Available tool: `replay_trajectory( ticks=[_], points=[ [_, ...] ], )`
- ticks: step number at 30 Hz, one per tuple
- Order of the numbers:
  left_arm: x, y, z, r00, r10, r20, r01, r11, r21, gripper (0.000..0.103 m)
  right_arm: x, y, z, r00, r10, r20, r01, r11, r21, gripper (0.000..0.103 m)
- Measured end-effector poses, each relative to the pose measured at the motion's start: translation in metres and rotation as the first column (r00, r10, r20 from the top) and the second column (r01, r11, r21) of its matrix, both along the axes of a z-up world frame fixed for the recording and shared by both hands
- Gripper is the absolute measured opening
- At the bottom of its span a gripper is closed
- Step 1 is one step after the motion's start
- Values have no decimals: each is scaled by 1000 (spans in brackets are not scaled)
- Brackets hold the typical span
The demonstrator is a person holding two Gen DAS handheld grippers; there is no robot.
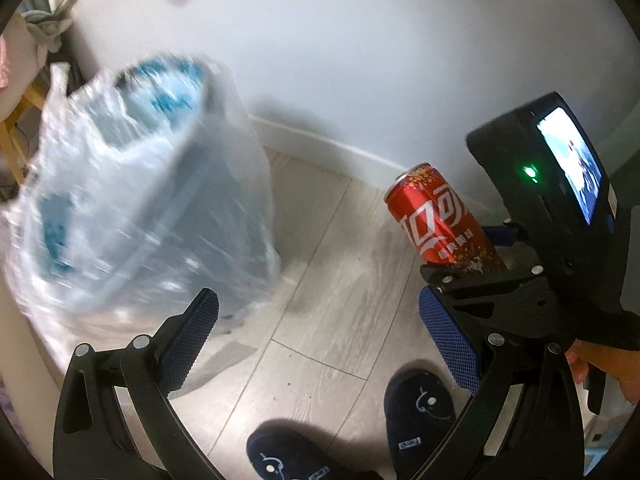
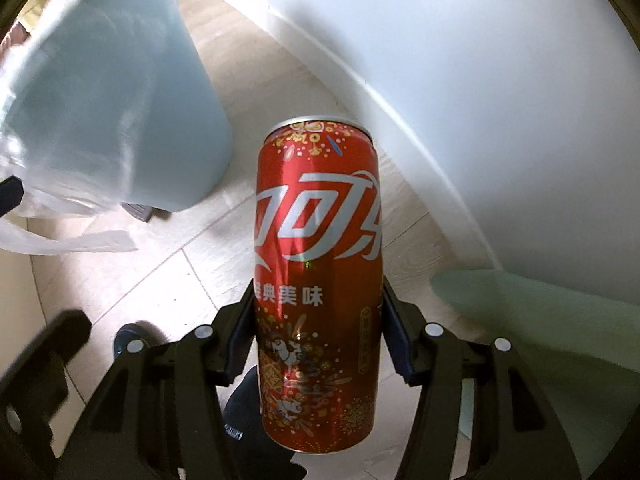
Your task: Collect trash
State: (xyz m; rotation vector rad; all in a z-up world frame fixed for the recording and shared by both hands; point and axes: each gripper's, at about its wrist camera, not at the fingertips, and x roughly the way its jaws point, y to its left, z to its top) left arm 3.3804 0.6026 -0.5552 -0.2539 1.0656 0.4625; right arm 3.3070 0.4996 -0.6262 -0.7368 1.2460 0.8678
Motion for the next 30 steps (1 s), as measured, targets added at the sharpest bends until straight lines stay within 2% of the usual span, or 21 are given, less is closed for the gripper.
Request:
replay_trajectory(
  ticks=[9,14,18,25,30],
  points=[
    [-4,26,88,999,34,26,-36,997,61,97,-8,23,85,999,34,23,-35,998,49,54],
    [-11,49,130,996,84,31,-86,993,82,97,-11,39,132,998,62,21,-63,994,87,54],
    [-20,66,150,991,127,37,-130,987,94,97,-21,60,155,992,124,26,-126,986,109,54],
    [-48,94,166,975,222,28,-224,969,104,97,-37,108,180,975,221,28,-222,966,133,54],
    [-70,111,173,956,293,15,-293,951,101,97,-47,142,182,964,264,21,-264,954,143,54]
  ],
)
